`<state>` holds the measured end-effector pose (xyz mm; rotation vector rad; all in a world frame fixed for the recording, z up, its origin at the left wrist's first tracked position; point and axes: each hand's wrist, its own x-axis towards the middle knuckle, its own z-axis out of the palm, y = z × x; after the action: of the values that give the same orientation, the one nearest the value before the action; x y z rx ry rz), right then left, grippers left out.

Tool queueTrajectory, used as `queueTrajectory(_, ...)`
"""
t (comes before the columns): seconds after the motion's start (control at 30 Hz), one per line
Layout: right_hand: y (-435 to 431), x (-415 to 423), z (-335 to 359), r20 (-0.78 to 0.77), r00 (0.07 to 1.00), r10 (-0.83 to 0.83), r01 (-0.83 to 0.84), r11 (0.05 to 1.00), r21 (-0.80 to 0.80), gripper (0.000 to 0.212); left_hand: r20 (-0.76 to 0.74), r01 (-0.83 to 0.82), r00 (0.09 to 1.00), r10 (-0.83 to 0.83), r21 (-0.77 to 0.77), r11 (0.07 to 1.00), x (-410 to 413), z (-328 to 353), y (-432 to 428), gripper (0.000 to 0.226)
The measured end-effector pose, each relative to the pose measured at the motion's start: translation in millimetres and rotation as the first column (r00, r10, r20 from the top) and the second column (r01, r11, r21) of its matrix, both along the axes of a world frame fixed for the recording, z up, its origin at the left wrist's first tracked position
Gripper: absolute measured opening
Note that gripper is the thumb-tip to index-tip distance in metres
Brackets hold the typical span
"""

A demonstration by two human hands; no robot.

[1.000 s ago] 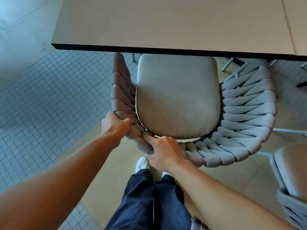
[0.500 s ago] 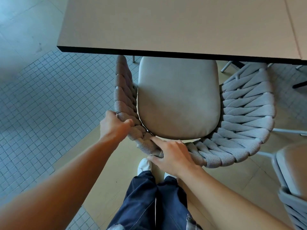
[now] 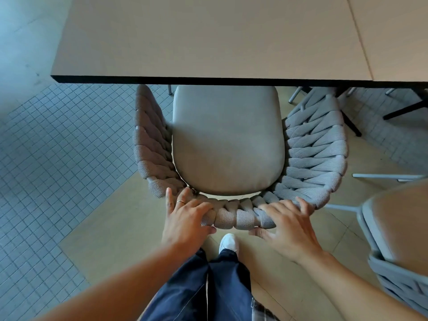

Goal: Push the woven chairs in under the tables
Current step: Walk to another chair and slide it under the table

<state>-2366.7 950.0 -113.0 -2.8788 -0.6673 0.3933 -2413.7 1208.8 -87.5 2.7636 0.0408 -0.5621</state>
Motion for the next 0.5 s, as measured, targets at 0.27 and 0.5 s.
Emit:
queueTrajectory(0.27,23,26,-7,0.017,0.999,-0.038,0.037,0.998,0.045,0.073,0.051,-0.061,0.997,0.06,0.02,0.998,31,-2,19,0.054)
queueTrajectory(0.5,44,65,-5,-0.048,0.998,-0.046,0.046,0.999,0.002,0.073,0.072,-0.098,0.993,0.095,0.029,0.995,64,-6,35,0.054)
